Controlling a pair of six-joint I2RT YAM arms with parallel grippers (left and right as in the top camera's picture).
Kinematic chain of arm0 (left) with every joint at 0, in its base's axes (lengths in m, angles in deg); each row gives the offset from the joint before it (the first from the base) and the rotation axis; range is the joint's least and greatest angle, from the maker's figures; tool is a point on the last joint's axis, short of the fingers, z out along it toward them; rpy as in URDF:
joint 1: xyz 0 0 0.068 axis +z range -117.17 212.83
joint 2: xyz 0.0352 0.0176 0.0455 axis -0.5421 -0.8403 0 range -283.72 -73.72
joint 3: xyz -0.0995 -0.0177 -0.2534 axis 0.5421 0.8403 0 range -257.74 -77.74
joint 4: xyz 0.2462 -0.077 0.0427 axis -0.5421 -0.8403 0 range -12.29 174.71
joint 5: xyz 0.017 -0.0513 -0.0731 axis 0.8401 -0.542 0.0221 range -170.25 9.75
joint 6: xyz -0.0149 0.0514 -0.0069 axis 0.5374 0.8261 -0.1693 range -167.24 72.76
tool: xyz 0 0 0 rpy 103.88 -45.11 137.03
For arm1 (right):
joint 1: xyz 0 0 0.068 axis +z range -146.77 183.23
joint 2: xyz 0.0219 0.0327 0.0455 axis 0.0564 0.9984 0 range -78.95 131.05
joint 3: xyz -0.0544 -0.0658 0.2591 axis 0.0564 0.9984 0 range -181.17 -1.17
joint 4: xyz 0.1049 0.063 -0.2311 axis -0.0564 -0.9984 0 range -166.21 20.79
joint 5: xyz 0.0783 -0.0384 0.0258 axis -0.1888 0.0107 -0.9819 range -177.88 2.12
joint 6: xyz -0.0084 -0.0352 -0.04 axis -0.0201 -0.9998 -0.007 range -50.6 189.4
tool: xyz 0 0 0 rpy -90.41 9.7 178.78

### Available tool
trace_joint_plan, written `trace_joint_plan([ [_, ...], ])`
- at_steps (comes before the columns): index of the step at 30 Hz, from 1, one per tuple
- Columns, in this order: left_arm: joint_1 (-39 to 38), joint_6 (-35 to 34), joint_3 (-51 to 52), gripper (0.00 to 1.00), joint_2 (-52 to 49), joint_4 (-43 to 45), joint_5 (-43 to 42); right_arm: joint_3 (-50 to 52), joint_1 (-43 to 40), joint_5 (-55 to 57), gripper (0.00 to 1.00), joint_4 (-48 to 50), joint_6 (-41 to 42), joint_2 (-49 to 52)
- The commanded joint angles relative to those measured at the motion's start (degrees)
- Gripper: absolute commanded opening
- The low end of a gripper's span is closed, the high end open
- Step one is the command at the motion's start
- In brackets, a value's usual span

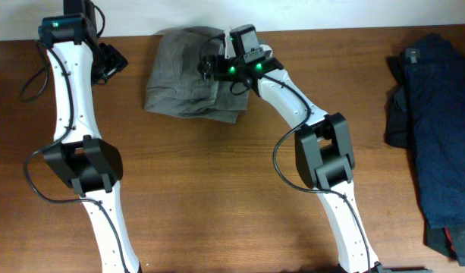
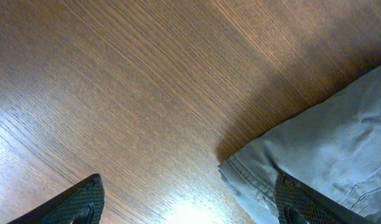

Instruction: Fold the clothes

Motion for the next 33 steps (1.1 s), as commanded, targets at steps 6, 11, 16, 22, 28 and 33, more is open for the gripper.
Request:
trace_joint_plan([
  [6,-0.1,0.7,-1.1,0.87,2.6,-1.4,-0.4,-0.5,0.8,-0.8,0.98,-1.2,2.0,2.8],
  [11,-0.1,0.7,-1.1,0.87,2.6,-1.4,-0.4,-0.5,1.4,-0.9,0.98,-2.1,2.4,3.3],
  [16,-0.1,0.7,-1.1,0.87,2.6,-1.4,-0.4,-0.5,2.1,-1.0,0.97,-2.1,2.4,3.3],
  [22,-0.1,0.7,-1.1,0.87,2.6,-1.4,-0.4,-0.5,4.2,-0.7,0.97,-3.1,2.3,4.5],
  [28,-0.1,0.7,-1.1,0.87,2.6,-2.1,-0.4,-0.5,4.2,0.9,0.91,-3.1,2.1,5.2],
  [33,-0.1,0.7,-1.1,0.87,2.6,-2.2,-0.4,-1.2,3.1,1.9,0.75,-3.9,0.4,4.9],
])
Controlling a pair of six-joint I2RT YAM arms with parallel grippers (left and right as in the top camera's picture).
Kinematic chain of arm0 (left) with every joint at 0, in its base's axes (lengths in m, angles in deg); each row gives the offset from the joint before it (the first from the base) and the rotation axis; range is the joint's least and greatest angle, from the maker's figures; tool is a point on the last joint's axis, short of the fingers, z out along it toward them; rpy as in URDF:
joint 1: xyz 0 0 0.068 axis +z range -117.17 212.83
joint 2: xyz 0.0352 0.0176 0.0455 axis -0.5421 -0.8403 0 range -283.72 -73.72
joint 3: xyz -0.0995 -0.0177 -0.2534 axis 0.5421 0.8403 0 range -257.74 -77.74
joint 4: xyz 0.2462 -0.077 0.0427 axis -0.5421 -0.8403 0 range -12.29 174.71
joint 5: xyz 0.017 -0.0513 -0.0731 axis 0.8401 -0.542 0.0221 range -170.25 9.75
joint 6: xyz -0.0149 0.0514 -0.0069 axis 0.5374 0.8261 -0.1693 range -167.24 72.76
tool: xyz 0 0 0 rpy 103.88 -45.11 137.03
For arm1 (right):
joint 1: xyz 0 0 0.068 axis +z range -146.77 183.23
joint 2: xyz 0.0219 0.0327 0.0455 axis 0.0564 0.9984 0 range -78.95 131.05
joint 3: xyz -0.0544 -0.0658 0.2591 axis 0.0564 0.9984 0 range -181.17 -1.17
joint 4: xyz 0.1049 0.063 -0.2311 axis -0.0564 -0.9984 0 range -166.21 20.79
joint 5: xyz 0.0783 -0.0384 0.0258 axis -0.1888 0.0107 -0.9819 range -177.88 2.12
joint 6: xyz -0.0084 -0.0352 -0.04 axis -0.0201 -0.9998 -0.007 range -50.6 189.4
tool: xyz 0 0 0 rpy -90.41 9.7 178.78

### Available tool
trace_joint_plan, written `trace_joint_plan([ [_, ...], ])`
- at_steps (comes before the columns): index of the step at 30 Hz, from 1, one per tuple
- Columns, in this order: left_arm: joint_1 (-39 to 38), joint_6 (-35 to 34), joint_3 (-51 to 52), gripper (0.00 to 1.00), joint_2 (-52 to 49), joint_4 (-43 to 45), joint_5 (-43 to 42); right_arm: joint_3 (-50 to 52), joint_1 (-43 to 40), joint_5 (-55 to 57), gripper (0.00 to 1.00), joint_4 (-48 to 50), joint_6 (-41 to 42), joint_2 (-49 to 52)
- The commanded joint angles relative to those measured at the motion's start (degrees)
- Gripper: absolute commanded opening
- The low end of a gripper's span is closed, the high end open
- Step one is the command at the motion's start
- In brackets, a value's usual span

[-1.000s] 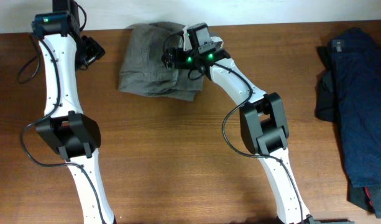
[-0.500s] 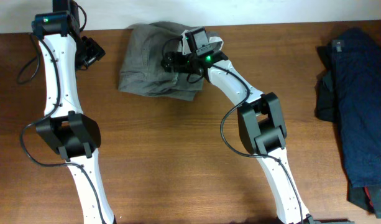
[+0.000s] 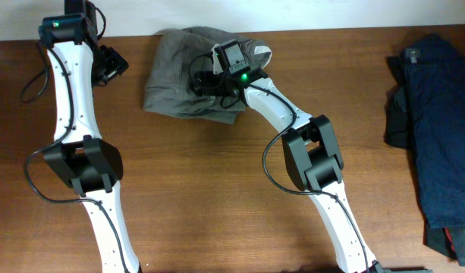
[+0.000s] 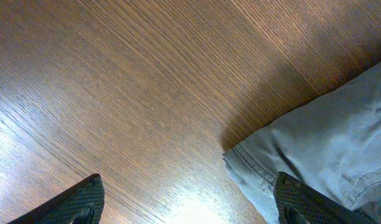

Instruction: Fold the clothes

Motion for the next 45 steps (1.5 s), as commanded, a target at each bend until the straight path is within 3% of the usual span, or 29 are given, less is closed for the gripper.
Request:
trace_joint_plan([
  [1,-0.1,0.7,-1.1,0.87,2.6,-0.2,-0.4,-1.7,-0.7,1.7,0.72,-1.4,-1.1,1.7],
  [6,-0.1,0.7,-1.1,0.87,2.6,-0.2,0.0,-6.3,-1.5,3.8,0.51,-5.7,-4.1,1.0],
  [10,-0.1,0.7,-1.1,0.87,2.6,-0.2,0.0,-10.5,-1.5,4.1,0.26,-8.8,-5.2,0.7],
  [16,-0.1,0.7,-1.1,0.87,2.6,-0.3,0.0,-11.5,-1.5,3.6,0.05,-10.5,-5.2,0.7],
  [34,-0.1,0.7,-1.1,0.87,2.6,-0.3,0.0,-11.5,-1.6,8.7,0.04,-12.7,-6.8,-0.5],
  [45,-0.1,1.4,-1.1,0.87,2.6,-0.2,0.0,-11.5,-4.0,11.4,0.04,-15.4,-10.0,-6.9],
])
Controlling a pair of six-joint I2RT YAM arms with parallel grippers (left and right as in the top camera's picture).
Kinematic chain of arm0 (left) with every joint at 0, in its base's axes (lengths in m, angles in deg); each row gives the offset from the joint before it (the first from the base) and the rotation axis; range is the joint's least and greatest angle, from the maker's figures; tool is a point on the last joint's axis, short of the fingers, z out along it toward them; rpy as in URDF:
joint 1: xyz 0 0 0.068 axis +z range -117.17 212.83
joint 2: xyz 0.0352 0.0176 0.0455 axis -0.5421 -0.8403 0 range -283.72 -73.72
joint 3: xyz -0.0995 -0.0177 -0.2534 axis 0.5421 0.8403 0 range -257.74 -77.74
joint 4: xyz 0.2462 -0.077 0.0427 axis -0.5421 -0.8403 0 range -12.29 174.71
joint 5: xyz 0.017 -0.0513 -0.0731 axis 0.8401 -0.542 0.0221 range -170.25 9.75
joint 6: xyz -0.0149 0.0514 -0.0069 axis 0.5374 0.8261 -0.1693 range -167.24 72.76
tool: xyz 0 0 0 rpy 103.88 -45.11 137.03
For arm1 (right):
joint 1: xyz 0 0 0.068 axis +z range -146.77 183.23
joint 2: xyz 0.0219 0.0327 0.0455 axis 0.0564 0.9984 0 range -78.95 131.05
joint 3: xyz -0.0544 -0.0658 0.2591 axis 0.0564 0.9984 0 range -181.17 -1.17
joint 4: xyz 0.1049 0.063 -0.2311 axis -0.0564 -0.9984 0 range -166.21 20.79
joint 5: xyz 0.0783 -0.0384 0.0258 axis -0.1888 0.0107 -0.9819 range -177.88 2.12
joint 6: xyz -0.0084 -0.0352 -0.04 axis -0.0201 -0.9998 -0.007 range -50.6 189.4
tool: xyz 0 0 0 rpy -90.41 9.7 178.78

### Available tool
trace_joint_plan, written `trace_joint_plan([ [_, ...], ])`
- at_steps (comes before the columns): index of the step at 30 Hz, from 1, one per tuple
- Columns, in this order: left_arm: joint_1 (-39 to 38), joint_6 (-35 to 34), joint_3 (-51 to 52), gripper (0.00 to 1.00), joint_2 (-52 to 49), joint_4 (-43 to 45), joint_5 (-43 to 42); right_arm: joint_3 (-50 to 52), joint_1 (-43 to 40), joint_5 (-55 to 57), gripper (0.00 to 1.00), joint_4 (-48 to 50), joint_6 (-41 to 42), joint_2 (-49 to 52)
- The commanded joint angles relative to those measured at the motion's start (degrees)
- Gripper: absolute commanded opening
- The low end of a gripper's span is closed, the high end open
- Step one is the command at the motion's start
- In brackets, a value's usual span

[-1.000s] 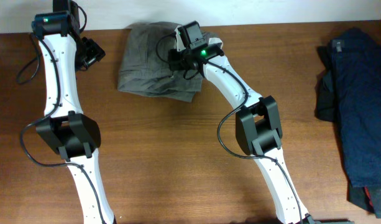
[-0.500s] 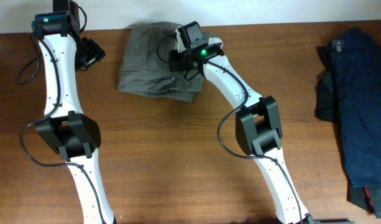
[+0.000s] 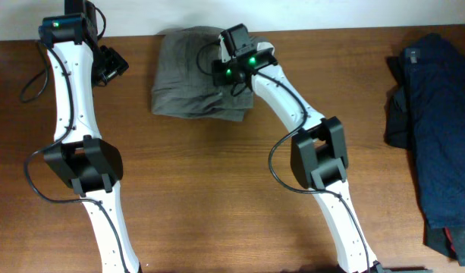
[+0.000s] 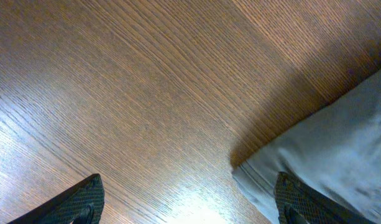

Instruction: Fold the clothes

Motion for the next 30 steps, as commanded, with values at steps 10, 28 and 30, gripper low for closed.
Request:
trace_joint_plan([
  [10,-0.1,0.9,-1.1,0.87,2.6,0.3,0.0,-1.3,-1.3,11.5,0.04,-0.6,-5.6,-8.2],
  [28,-0.1,0.9,-1.1,0.87,2.6,1.0,0.0,-2.3,-7.2,31.0,0.04,-1.5,-7.9,-8.3],
  [30,-0.1,0.9,-1.1,0.87,2.6,1.0,0.0,-2.3,-8.0,28.1,0.04,-2.4,-7.7,-8.3],
])
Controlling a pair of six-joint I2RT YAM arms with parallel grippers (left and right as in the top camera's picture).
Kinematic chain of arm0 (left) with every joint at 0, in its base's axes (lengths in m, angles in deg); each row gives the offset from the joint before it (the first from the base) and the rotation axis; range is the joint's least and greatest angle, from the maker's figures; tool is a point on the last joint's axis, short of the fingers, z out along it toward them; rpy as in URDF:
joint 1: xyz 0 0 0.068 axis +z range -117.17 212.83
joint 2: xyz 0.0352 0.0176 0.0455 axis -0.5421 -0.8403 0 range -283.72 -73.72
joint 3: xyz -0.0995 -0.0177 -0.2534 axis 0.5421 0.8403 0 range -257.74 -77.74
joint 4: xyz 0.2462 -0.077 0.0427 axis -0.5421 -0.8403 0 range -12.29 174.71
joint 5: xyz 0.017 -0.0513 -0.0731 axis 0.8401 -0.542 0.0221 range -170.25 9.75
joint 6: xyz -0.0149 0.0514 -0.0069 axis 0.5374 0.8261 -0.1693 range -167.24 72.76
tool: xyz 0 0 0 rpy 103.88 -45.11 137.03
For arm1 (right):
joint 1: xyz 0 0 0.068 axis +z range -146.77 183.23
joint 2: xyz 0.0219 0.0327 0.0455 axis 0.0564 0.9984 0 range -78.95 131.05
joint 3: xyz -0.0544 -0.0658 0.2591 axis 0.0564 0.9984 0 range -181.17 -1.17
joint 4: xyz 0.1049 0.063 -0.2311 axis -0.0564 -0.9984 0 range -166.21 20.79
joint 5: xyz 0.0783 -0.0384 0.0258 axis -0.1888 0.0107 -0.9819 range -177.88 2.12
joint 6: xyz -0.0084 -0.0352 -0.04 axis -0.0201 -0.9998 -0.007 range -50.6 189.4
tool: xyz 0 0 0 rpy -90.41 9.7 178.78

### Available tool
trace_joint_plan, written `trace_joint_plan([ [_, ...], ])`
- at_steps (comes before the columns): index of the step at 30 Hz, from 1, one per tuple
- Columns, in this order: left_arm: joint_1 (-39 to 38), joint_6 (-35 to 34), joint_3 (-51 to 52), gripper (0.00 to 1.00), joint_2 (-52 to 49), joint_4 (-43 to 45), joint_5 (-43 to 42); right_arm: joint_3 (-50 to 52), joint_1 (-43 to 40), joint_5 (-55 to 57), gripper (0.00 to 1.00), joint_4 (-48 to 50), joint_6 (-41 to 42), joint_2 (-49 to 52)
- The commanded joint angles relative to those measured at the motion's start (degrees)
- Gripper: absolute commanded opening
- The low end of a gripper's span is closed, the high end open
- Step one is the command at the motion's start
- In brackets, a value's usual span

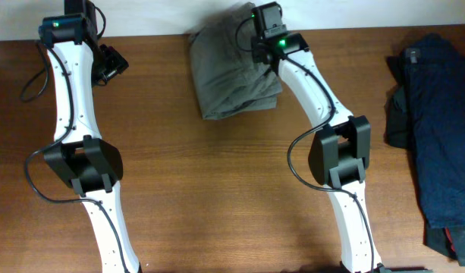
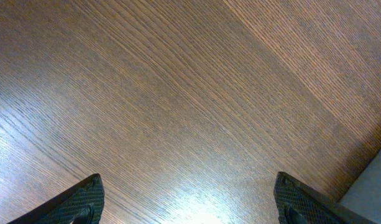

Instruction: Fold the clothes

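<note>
A folded grey garment (image 1: pixel 234 70) lies at the far edge of the wooden table (image 1: pixel 217 197), its long side running towards me. My right gripper (image 1: pixel 264 39) sits on its far right corner, where the cloth bunches up; the fingers are hidden under the wrist and seem shut on the cloth. At the far left my left gripper (image 1: pixel 111 64) hangs open over bare wood, well apart from the garment. In the left wrist view the left gripper (image 2: pixel 190 190) has nothing between its fingertips (image 2: pixel 84 198), and a sliver of grey garment (image 2: pixel 375 186) shows at the lower right.
A heap of dark blue clothes (image 1: pixel 435 129) lies along the right edge of the table, with a bit of red cloth (image 1: pixel 454 241) at its near end. The white wall runs behind the table's far edge.
The grey garment and my right gripper have shifted to the right and turned, so the bundle now lies narrower and longer. It has nearly left the left wrist view. The left arm is still.
The right gripper was on the right side of the grey garment, then further over its middle, with the cloth loosely spread. Then the garment lay squarer and tidier. Now it sits further right as a narrow folded bundle. The left gripper stayed open throughout.
</note>
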Motion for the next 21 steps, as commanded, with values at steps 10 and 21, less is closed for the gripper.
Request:
trace_joint_plan([
  [10,-0.1,0.9,-1.1,0.87,2.6,-0.2,0.0,0.6,-2.6,-5.8,0.72,-1.7,0.7,-3.5],
  [21,-3.1,16.4,-1.1,0.91,2.6,4.8,-13.6,-3.5,-5.2,-6.1,0.82,-1.4,1.1,-3.5],
])
